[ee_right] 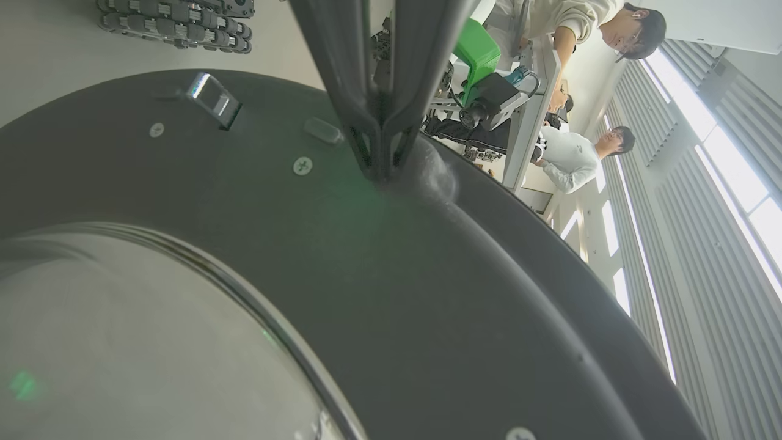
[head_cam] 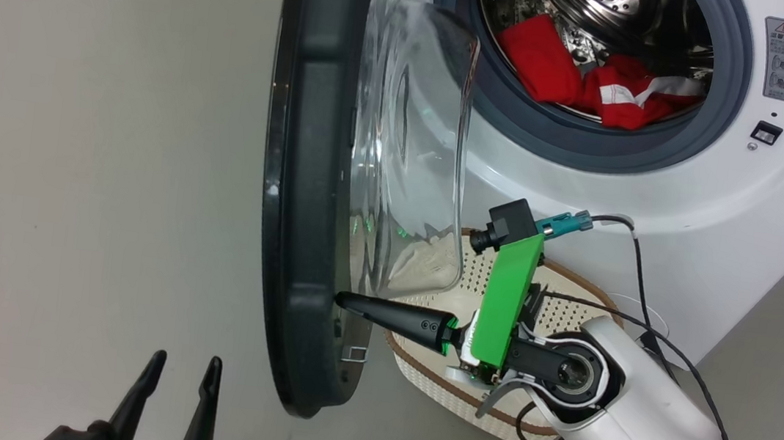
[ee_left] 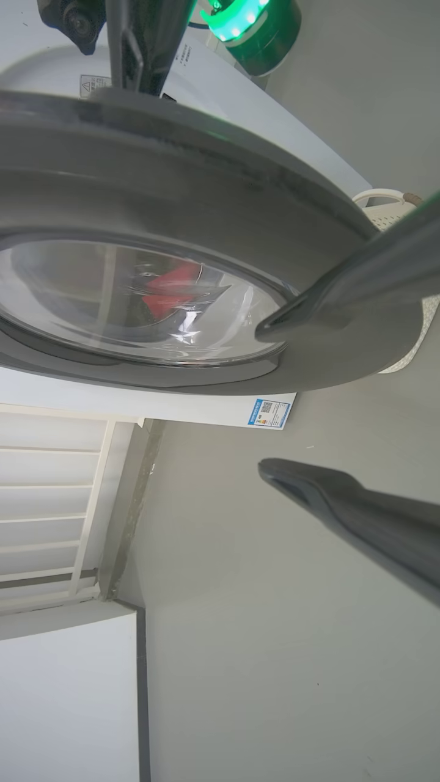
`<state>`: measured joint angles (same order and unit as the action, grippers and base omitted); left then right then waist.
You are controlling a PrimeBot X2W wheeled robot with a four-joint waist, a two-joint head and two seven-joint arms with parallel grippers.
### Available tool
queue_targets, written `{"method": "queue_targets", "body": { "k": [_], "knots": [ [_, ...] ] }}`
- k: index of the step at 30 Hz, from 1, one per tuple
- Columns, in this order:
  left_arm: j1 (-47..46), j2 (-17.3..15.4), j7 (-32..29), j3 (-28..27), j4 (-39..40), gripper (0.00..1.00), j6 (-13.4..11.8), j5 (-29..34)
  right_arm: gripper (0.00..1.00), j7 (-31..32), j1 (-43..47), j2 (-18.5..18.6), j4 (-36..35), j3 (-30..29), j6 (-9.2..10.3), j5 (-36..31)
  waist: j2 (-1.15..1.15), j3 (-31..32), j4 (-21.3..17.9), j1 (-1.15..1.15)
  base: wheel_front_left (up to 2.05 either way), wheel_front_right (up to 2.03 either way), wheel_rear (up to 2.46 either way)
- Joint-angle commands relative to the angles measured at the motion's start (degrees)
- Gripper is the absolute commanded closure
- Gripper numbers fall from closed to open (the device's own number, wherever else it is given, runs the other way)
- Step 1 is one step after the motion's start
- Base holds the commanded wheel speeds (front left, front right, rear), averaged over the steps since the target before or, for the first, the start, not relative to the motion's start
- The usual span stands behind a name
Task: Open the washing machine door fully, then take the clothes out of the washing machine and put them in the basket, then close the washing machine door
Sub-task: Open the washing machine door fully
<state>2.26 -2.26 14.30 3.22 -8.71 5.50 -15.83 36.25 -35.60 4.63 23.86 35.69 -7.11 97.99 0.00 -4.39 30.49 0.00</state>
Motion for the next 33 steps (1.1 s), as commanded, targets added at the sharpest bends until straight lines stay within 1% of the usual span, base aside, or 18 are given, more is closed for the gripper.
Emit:
{"method": "queue_targets", "body": {
  "k": [1, 10, 14, 15, 16, 17, 24, 33],
  "knots": [
    [-1.33, -0.62, 0.70, -2.07, 1.54, 0.00, -0.28, -0.57, 1.00, -0.34, -1.97, -1.75, -1.93, 0.69, -0.37, 1.11, 0.00, -0.05, 0.02, 0.00, 0.00, 0.00, 0.00],
    [-1.65, -0.62, 0.70, -2.19, 1.38, 0.00, -0.53, -0.68, 1.00, -1.53, -2.47, -1.75, -1.84, 1.99, -0.37, 2.06, 0.00, 0.05, -0.01, 0.00, 0.00, 0.00, 0.00],
    [-1.47, -0.62, 0.70, -2.27, 1.20, 0.00, -0.48, -0.48, 1.00, -2.29, -1.95, -1.75, -1.54, 1.96, -0.37, 1.15, 0.00, 0.66, -0.22, 0.00, 0.00, 0.00, 0.00],
    [-1.39, -0.62, 0.70, -2.30, 1.14, 0.00, -0.44, -0.47, 0.78, -2.50, -1.69, -1.75, -1.42, 1.85, -0.37, 0.75, 0.00, 0.82, -0.29, 0.00, 0.00, 0.00, 0.00],
    [-1.35, -0.62, 0.70, -2.32, 1.06, 0.00, -0.39, -0.56, 0.51, -2.77, -1.40, -1.75, -1.27, 1.65, -0.37, 0.24, 0.00, 0.96, -0.36, 0.00, 0.00, 0.00, 0.00],
    [-1.33, -0.62, 0.70, -2.32, 0.96, 0.00, -0.34, -0.61, 0.00, -2.99, -1.00, -1.75, -1.08, 1.36, -0.37, -0.19, 0.00, 1.13, -0.43, 0.00, 0.00, 0.00, 0.00],
    [-1.42, -0.62, 0.70, -2.78, -0.26, 0.00, 0.21, 0.00, 0.00, -4.16, 3.02, -0.70, -0.45, -1.06, -0.37, -2.65, 0.00, 2.32, -1.02, 0.00, 0.00, 0.00, 0.00],
    [-1.49, -0.62, 0.70, -3.83, -2.15, 0.00, 1.09, 1.04, 0.00, -7.97, 10.39, 2.19, 0.30, -4.41, -0.37, -4.91, 0.00, 4.23, -2.41, 0.00, 0.00, 0.00, 0.00]
  ]
}}
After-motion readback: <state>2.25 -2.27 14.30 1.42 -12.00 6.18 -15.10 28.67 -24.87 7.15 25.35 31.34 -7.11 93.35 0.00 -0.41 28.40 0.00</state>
